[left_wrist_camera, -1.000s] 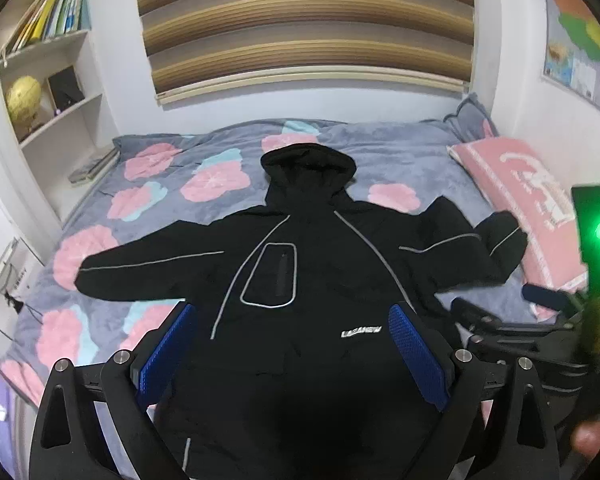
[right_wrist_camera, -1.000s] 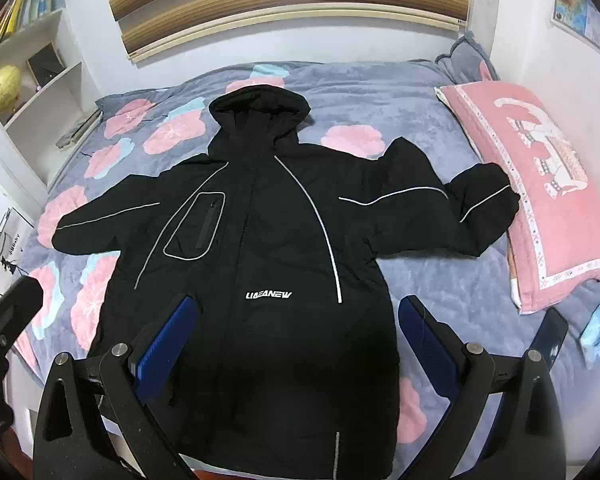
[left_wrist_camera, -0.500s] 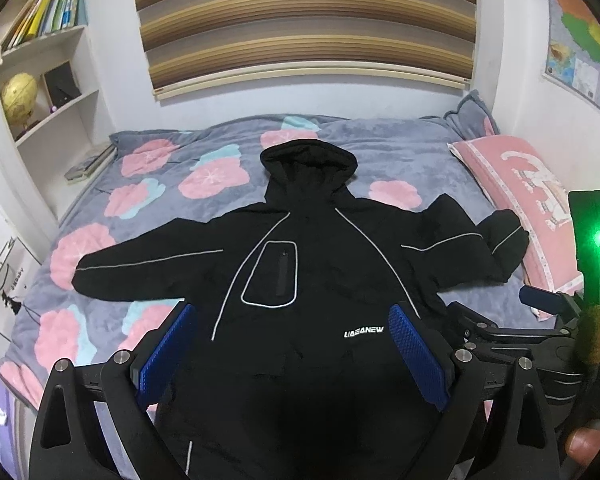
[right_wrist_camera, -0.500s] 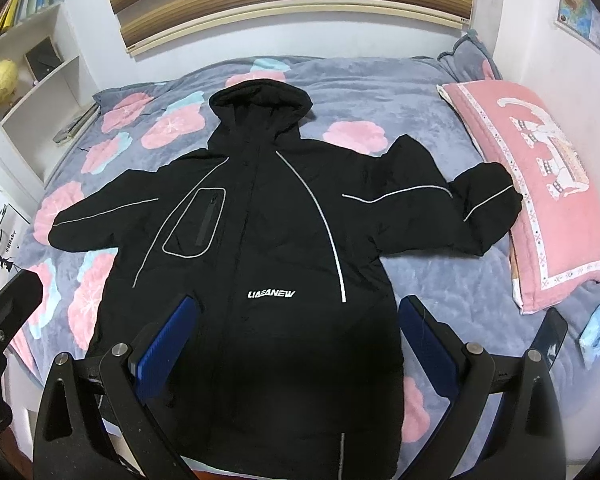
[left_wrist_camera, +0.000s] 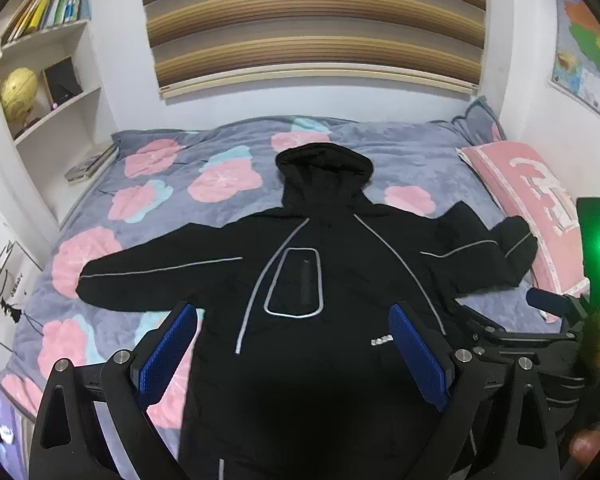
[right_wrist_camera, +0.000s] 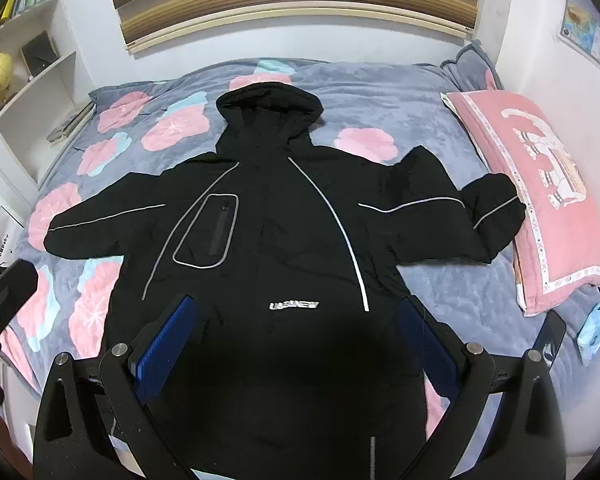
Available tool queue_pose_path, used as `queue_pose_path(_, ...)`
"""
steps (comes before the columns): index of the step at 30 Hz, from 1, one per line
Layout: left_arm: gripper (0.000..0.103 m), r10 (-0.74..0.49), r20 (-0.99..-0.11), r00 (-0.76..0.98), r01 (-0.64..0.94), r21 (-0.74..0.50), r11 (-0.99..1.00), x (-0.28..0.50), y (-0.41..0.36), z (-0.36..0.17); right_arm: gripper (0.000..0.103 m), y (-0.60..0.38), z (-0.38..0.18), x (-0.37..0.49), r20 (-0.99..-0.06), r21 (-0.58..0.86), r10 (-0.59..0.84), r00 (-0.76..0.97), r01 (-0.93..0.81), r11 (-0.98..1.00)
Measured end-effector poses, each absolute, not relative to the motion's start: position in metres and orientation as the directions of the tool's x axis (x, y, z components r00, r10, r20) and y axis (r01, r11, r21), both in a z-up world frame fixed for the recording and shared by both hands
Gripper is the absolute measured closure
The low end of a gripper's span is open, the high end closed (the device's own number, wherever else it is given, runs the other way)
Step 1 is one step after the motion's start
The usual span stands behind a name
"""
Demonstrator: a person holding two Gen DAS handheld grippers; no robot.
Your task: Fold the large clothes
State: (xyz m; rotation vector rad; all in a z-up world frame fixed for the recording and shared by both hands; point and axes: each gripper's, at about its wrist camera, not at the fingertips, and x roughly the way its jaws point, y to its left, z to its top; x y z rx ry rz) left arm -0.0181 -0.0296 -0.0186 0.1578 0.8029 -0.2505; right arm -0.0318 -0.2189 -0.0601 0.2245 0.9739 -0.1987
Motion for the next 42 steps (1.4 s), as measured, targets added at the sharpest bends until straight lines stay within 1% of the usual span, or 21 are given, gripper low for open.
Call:
queue_pose_path(9, 0.007, -0.164, -0.706, 0.689, 0.257, 0.025, 0.966, 0.03, 0.032, -0.016, 0.001, -0.157, -0.053, 0.005, -0.83, 0.09, -0.075, 0.552, 0.265, 0.96)
queue_pose_path(14, 0.007, -0.165, -0.712, 0.682, 0.22, -0.016, 0.975, 0.069, 0.085, -0.029, 0.001, -0.113, -0.057, 0.028, -0.836, 0.053, -0.096, 0.541, 0.252, 0.966)
queue_pose_path(17, 0.007, -0.169, -0.748, 0.641, 0.19, -0.059, 0.98, 0.097, 0.117, -0.055, 0.001, -0.088, -0.063, 0.04, -0.847, 0.033, -0.101, 0.522, 0.242, 0.97)
queue_pose_path(20, 0.007, -0.201, -0.796, 0.571, 0.146, -0.142, 0.979, 0.127, 0.153, -0.091, 0.001, -0.068, -0.069, 0.049, -0.857, 0.004, -0.116, 0.503, 0.232, 0.973)
queue_pose_path(21, 0.007, -0.207, -0.811, 0.547, 0.103, -0.18, 0.978, 0.142, 0.175, -0.107, 0.001, -0.059, -0.071, 0.053, -0.86, -0.014, -0.127, 0.494, 0.227, 0.974)
queue_pose_path(22, 0.007, -0.192, -0.818, 0.542, 0.056, -0.193, 0.98, 0.153, 0.195, -0.118, 0.001, -0.055, -0.073, 0.055, -0.862, -0.026, -0.135, 0.489, 0.223, 0.974)
queue_pose_path(26, 0.007, -0.105, -0.819, 0.564, -0.148, -0.226, 0.963, 0.191, 0.289, -0.154, 0.001, -0.033, -0.082, 0.071, -0.877, -0.088, -0.173, 0.449, 0.204, 0.975)
queue_pose_path(29, 0.007, -0.07, -0.822, 0.565, -0.249, -0.25, 0.936, 0.214, 0.357, -0.182, 0.001, -0.02, -0.094, 0.086, -0.897, -0.101, -0.169, 0.408, 0.184, 0.978)
queue_pose_path(32, 0.007, -0.115, -0.826, 0.553, -0.298, -0.324, 0.898, 0.236, 0.408, -0.212, 0.001, -0.006, -0.106, 0.099, -0.914, -0.109, -0.159, 0.374, 0.151, 0.983)
queue_pose_path(34, 0.007, -0.195, -0.806, 0.559, -0.327, -0.43, 0.842, 0.25, 0.448, -0.238, 0.001, 0.005, -0.113, 0.109, -0.921, -0.119, -0.154, 0.357, 0.119, 0.986)
queue_pose_path(37, 0.007, -0.245, -0.786, 0.568, -0.367, -0.508, 0.779, 0.268, 0.48, -0.266, 0.001, 0.02, -0.115, 0.12, -0.916, -0.155, -0.176, 0.36, 0.087, 0.984)
queue_pose_path(40, 0.007, -0.273, -0.778, 0.566, -0.387, -0.543, 0.745, 0.283, 0.49, -0.286, 0.001, 0.028, -0.113, 0.131, -0.906, -0.196, -0.204, 0.37, 0.058, 0.979)
queue_pose_path(42, 0.007, -0.25, -0.8, 0.545, -0.398, -0.51, 0.763, 0.296, 0.489, -0.297, 0.001, 0.03, -0.112, 0.139, -0.901, -0.213, -0.218, 0.375, 0.055, 0.976)
